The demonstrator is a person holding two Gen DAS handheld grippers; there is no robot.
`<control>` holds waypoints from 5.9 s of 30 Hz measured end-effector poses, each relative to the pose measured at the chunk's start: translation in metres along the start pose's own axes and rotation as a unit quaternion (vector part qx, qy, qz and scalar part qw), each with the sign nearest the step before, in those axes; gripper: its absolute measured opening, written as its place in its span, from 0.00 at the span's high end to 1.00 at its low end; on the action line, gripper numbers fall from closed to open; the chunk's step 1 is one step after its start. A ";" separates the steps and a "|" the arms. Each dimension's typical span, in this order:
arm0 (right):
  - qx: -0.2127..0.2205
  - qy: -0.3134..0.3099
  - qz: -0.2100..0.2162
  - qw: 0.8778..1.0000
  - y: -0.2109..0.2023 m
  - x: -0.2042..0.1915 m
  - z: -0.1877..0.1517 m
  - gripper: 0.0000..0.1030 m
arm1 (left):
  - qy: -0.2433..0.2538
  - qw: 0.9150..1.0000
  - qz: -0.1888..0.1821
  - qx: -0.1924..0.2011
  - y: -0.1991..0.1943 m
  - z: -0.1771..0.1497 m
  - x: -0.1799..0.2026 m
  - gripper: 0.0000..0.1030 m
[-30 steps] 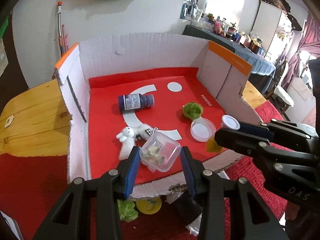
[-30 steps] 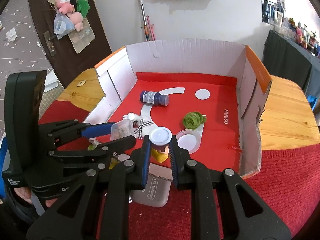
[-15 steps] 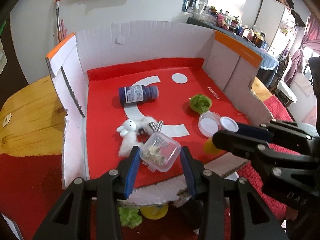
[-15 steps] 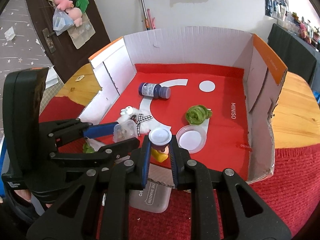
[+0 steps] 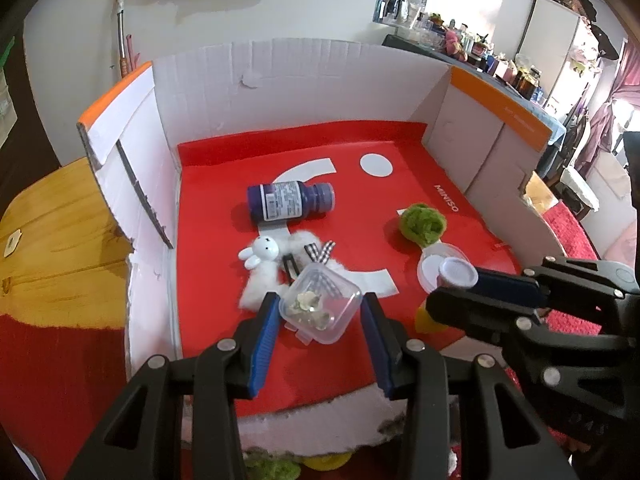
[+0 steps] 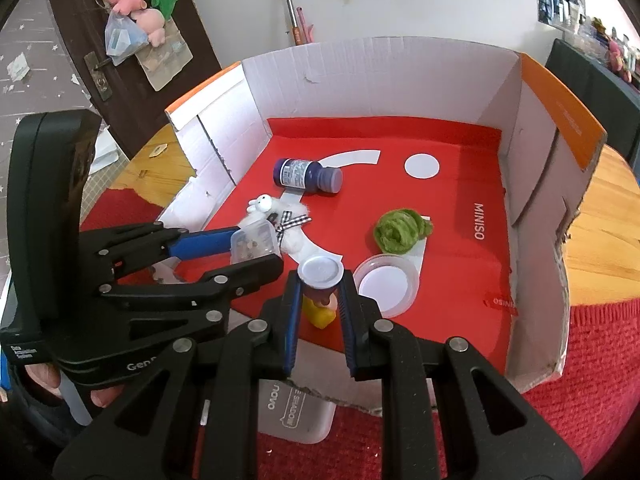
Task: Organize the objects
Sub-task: 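Carry the clear box with the left tool while the right tool carries the toy into the box, then open the left tool to release the clear box while the right tool sets the toy beside the lid, then withdraw both tools out of the box, then move the left tool to the green fuzzy ball while the right tool approaches the grey eye shadow case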
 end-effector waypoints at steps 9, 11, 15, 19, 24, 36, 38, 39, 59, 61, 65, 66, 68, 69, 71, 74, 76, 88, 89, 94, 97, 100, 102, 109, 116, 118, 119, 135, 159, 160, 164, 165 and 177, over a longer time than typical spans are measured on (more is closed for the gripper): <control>-0.018 0.002 0.001 1.000 0.011 0.001 0.000 0.83 | -0.008 1.000 0.003 0.000 0.003 0.003 -0.010 0.58; -0.018 0.001 -0.006 1.000 0.012 0.003 0.001 0.83 | -0.007 1.000 0.005 0.001 0.004 0.004 -0.011 0.58; -0.026 0.002 -0.006 1.000 0.019 0.004 0.000 0.84 | -0.008 1.000 0.004 0.001 0.004 0.004 -0.012 0.58; -0.031 0.000 -0.008 1.000 0.022 0.005 -0.001 0.84 | -0.006 1.000 0.005 0.000 0.004 0.005 -0.012 0.58; -0.035 -0.007 -0.011 0.999 0.023 0.005 -0.002 0.84 | -0.004 1.000 0.008 0.000 0.005 0.006 -0.010 0.58; -0.032 -0.003 -0.062 0.998 0.016 0.038 0.006 0.84 | -0.002 1.000 0.012 0.000 0.004 0.006 -0.008 0.58; -0.029 0.003 -0.064 0.998 0.015 0.043 0.007 0.84 | -0.002 1.000 0.011 0.000 0.004 0.006 -0.008 0.58; -0.029 0.004 -0.063 0.998 0.014 0.044 0.007 0.84 | -0.002 1.000 0.012 -0.001 0.004 0.006 -0.008 0.58; -0.021 0.011 -0.054 0.998 0.015 0.042 0.007 0.84 | -0.008 1.000 0.009 0.005 0.007 0.006 -0.005 0.56; -0.020 0.011 -0.055 0.998 0.014 0.041 0.006 0.83 | -0.009 1.000 0.010 0.007 0.006 0.007 -0.005 0.54; -0.024 0.012 -0.048 0.998 0.016 0.040 0.004 0.80 | -0.010 1.000 0.010 0.011 0.003 0.006 -0.005 0.50; -0.024 0.013 -0.048 0.998 0.016 0.039 0.003 0.80 | -0.010 1.000 0.011 0.012 0.002 0.006 -0.005 0.49; -0.023 0.013 -0.049 0.998 0.015 0.040 0.002 0.80 | -0.010 1.000 0.011 0.013 0.000 0.006 -0.005 0.49; -0.022 0.014 -0.049 0.998 0.014 0.040 0.002 0.80 | -0.010 1.000 0.011 0.013 -0.001 0.006 -0.005 0.48; -0.021 0.014 -0.049 0.998 0.013 0.040 0.002 0.80 | -0.010 1.000 0.012 0.015 -0.003 0.006 -0.004 0.46; -0.018 0.016 -0.046 0.999 0.010 0.039 0.001 0.79 | -0.011 1.000 0.012 0.018 -0.005 0.006 -0.004 0.45; -0.017 0.016 -0.045 0.999 0.008 0.037 0.000 0.79 | -0.011 1.000 0.012 0.019 -0.006 0.006 -0.004 0.44; -0.006 0.011 -0.043 0.999 -0.005 0.030 -0.003 0.72 | -0.011 0.999 0.015 0.027 -0.016 0.000 0.000 0.39; -0.005 0.012 -0.042 0.999 -0.006 0.030 -0.004 0.71 | -0.011 0.999 0.016 0.028 -0.017 0.000 0.000 0.38; 0.004 0.008 -0.044 0.999 -0.013 0.026 -0.004 0.45 | -0.011 0.999 0.017 0.030 -0.020 -0.002 0.001 0.38; 0.008 0.006 -0.042 0.999 -0.017 0.023 -0.005 0.45 | -0.012 0.999 0.018 0.033 -0.023 -0.003 0.001 0.38; 0.010 0.005 -0.042 0.999 -0.020 0.021 -0.005 0.45 | -0.013 0.999 0.020 0.037 -0.029 -0.004 0.001 0.34; 0.011 0.005 -0.042 0.999 -0.021 0.020 -0.006 0.45 | -0.012 0.999 0.022 0.040 -0.032 -0.005 0.001 0.32; 0.021 0.003 -0.041 0.999 -0.033 0.015 -0.010 0.42 | -0.012 0.998 0.027 0.049 -0.044 -0.009 0.003 0.28; 0.033 -0.001 -0.041 0.999 -0.047 0.008 -0.015 0.34 | -0.014 0.998 0.034 0.058 -0.057 -0.017 0.003 0.21; 0.036 -0.002 -0.041 0.998 -0.052 0.007 -0.017 0.31 | -0.015 0.997 0.037 0.060 -0.061 -0.019 0.003 0.20; 0.038 -0.002 -0.042 0.998 -0.053 0.006 -0.017 0.31 | -0.015 0.997 0.038 0.061 -0.063 -0.020 0.003 0.19; 0.057 -0.011 -0.041 0.997 -0.078 -0.005 -0.032 0.21 | -0.008 0.995 0.055 0.078 -0.084 -0.032 0.010 0.07; 0.045 -0.016 -0.050 0.998 -0.079 -0.010 -0.073 0.21 | -0.020 0.996 0.060 0.066 -0.088 -0.069 0.011 0.05; 0.043 -0.018 -0.053 0.997 -0.078 -0.010 -0.075 0.21 | -0.023 0.996 0.059 0.066 -0.088 -0.071 0.009 0.05; 0.039 -0.019 -0.058 0.997 -0.073 -0.009 -0.080 0.21 | -0.031 0.996 0.056 0.060 -0.084 -0.077 0.005 0.11; 0.037 -0.019 -0.059 0.997 -0.071 -0.008 -0.081 0.21 | -0.032 0.996 0.056 0.057 -0.083 -0.079 0.004 0.12; 0.012 -0.018 -0.071 0.997 -0.048 -0.001 -0.090 0.28 | -0.035 0.997 0.053 0.036 -0.067 -0.089 -0.005 0.32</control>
Point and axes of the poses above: each gripper's, at about its wrist camera, not at the fingertips, and y roughly the way its jaws point, x to its right, z to its top, the point moved 8 cm from there along y, roughly the way its jaws point, and after that the axes turned 7 degrees about y, right-handed, at the moved point
